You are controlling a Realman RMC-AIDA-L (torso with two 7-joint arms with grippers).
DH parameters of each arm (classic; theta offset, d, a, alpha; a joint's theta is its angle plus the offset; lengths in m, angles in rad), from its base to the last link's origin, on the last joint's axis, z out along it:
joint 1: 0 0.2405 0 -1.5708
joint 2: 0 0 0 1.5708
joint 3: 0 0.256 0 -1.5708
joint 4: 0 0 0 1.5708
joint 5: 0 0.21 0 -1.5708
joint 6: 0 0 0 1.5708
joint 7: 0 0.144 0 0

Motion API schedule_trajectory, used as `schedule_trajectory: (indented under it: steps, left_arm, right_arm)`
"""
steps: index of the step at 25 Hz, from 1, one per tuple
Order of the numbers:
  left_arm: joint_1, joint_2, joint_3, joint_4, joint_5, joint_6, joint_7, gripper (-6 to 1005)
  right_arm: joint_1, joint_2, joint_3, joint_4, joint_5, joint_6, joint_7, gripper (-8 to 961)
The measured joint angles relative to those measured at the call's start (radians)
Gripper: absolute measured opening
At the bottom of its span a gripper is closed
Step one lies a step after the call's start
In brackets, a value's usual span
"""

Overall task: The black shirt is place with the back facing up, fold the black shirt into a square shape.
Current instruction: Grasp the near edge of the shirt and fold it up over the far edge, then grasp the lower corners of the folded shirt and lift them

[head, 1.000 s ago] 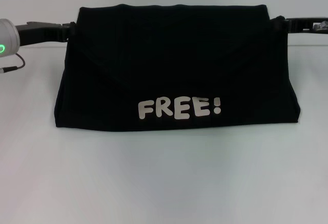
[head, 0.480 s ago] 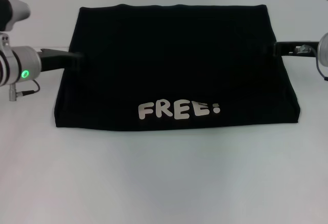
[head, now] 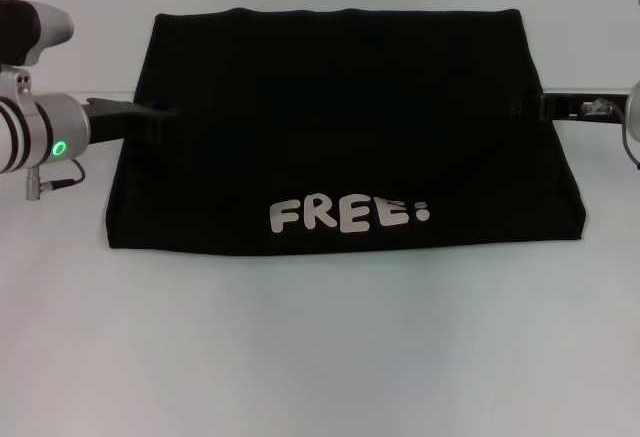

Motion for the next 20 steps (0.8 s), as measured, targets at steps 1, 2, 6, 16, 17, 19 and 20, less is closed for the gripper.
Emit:
schedule_trajectory:
  steps: [1, 2, 6, 16, 17, 19, 20]
  left_arm:
    - [0.001, 0.000, 0.000, 0.004, 0.000, 0.001, -0.001, 164]
    - [0.003, -0.001, -0.001, 0.013, 0.000, 0.005, -0.003, 167]
    - [0.026, -0.020, 0.001, 0.102, -0.001, 0.082, -0.039, 289]
    - [0.179, -0.090, 0.002, 0.492, -0.145, 0.534, -0.128, 759]
    - [0.198, -0.088, 0.002, 0.503, -0.160, 0.568, -0.124, 828]
    - [0.242, -0.085, 0.002, 0.526, -0.184, 0.631, -0.107, 825]
    - [0.273, -0.084, 0.002, 0.537, -0.199, 0.661, -0.090, 824]
  right_arm:
    - [-0.004, 0.004, 0.000, -0.011, 0.000, -0.001, -0.002, 137]
    - [-0.009, 0.010, 0.000, -0.026, 0.000, -0.004, -0.004, 146]
    - [-0.030, 0.044, 0.000, -0.110, 0.000, -0.033, -0.005, 317]
    - [-0.120, 0.047, 0.000, -0.239, 0.222, -0.295, -0.103, 686]
    - [-0.129, 0.043, 0.000, -0.240, 0.244, -0.341, -0.122, 703]
    - [-0.144, 0.038, 0.000, -0.238, 0.265, -0.421, -0.155, 712]
    - [-0.148, 0.038, 0.000, -0.237, 0.268, -0.451, -0.168, 716]
